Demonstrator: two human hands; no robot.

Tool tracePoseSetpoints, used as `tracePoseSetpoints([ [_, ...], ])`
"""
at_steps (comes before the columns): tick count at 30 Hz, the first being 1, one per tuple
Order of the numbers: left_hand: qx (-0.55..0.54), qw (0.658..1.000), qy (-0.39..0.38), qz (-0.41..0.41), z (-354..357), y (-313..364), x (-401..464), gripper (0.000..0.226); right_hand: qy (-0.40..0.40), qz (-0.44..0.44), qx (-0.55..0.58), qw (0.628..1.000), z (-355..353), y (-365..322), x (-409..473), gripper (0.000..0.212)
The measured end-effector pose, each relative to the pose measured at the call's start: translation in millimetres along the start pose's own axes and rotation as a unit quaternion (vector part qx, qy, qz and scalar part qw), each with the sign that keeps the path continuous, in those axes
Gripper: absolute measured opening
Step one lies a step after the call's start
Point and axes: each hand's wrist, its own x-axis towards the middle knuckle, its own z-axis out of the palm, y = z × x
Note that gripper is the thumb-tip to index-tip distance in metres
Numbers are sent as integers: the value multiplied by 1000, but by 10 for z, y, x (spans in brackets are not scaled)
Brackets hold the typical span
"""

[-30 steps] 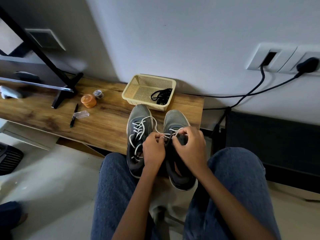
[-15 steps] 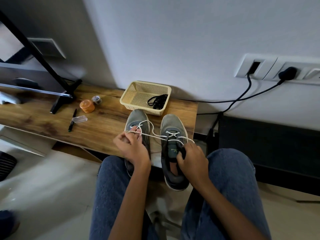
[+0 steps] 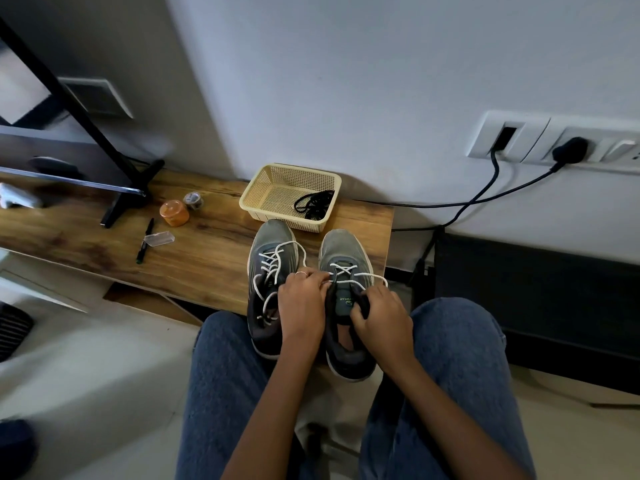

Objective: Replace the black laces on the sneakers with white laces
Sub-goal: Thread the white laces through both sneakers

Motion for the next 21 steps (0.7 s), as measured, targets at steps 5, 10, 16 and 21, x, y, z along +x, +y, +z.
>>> tracePoseSetpoints([
  [5, 2, 1000, -23, 3, 20, -8, 58, 12, 3, -10, -5, 1000, 15, 9, 2, 19],
  [10, 89, 996, -7, 1, 13, -39, 56, 16, 17, -8, 10, 1000, 21, 18, 7, 13],
  [16, 143, 975, 136, -104, -223, -222, 44, 11, 24, 10, 31, 999, 21, 15, 14, 12],
  [21, 181, 974, 134, -24, -142, -238, -18, 21, 22, 9, 29, 999, 28, 11, 13, 12],
])
